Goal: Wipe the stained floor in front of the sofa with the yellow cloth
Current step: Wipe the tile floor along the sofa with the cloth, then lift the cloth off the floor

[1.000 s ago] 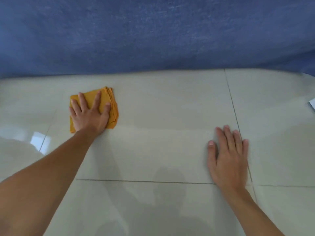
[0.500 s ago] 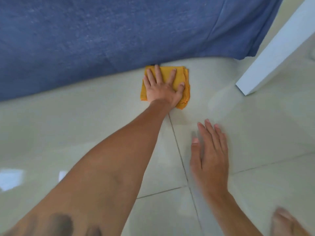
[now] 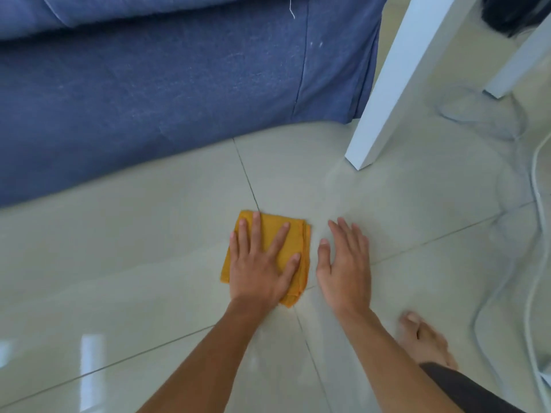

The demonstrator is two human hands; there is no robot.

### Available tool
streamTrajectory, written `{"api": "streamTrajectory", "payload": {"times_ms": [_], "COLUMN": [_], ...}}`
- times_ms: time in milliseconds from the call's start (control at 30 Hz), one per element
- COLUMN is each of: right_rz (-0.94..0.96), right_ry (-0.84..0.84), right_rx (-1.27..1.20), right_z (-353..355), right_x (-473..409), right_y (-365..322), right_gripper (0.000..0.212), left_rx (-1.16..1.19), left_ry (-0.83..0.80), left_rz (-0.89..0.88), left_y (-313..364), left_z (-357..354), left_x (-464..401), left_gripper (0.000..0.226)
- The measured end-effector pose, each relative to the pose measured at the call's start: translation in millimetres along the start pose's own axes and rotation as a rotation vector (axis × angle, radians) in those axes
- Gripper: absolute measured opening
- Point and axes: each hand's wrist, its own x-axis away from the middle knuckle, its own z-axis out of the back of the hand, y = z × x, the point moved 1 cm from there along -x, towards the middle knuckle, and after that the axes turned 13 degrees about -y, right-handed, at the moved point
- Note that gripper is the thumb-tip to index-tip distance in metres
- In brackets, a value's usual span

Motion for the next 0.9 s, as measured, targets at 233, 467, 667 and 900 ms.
{"api": "streamTrajectory", "payload": {"times_ms": [233,467,667,900], "right_rz": [0.096,0.205,0.313,0.268], "right_ry": [-0.141,-0.327,-0.516,-0.632], "right_rx": [0.226,0.28,0.298,0.365], "right_z": [-1,-14,-18,-1], "right_x": [12,-1,-7,-5], "right_y": [-16,-42,-77,-109], "right_gripper": [0.057,0.05,0.054,0.047], "left_rx": [0.109,0.148,0.043,0.124], "left_ry": [-0.106,0.002,-0.09,-0.142], "left_rz": [0.053,0.043,0.049,-0.059], "left_y": [-46,-82,-93,-81], "left_z": [10,55,65,97], "left_x": [55,23,7,29], "left_gripper": [0.069,0.051,0.035,0.014]}}
